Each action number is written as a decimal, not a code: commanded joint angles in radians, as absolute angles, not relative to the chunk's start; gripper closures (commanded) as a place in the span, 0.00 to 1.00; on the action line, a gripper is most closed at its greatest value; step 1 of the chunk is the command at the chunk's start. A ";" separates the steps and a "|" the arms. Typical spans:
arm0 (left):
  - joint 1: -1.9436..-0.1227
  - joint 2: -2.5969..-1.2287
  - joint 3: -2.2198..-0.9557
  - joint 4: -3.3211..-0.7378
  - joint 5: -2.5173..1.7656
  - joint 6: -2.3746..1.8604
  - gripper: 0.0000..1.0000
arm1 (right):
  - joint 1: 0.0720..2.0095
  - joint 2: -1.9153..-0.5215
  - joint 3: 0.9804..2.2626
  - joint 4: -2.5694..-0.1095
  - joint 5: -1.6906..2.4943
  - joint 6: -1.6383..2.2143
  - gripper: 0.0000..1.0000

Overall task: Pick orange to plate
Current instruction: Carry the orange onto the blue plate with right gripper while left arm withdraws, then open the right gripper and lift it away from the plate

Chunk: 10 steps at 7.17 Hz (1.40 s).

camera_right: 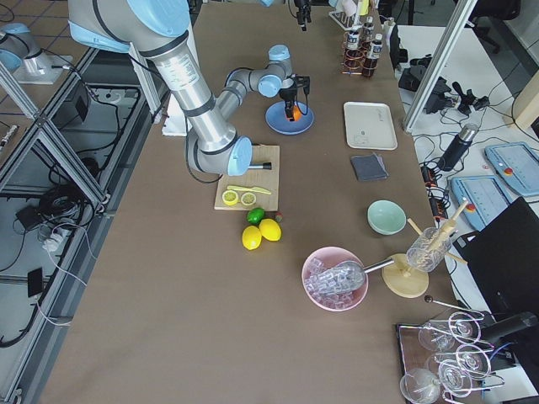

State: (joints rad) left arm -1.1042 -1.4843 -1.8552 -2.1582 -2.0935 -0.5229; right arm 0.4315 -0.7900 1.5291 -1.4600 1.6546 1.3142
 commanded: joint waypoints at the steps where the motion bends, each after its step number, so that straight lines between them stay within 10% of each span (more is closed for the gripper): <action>1: -1.189 -1.474 -1.807 -2.154 -2.137 -0.430 0.02 | 0.416 -0.772 1.476 -1.454 1.635 1.313 1.00; 2: -1.192 -1.474 -1.799 -2.154 -2.137 -0.428 0.02 | 0.414 -0.764 1.447 -1.421 1.634 1.318 0.17; 3: -1.199 -1.474 -1.798 -2.154 -2.173 -0.428 0.02 | 0.399 -0.761 1.442 -1.396 1.631 1.377 0.00; 8: -1.219 -1.479 -1.801 -2.154 -2.206 -0.426 0.02 | 0.591 -0.819 1.761 -1.723 1.809 1.231 0.00; 10: -1.235 -1.482 -1.809 -2.146 -2.207 -0.425 0.02 | 0.876 -1.040 1.947 -1.733 2.112 1.063 0.00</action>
State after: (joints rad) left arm -1.2241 -1.4799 -1.8036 -2.1491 -2.2068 -0.4268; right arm 0.7069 -0.9120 1.8331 -1.7126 1.9425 1.1781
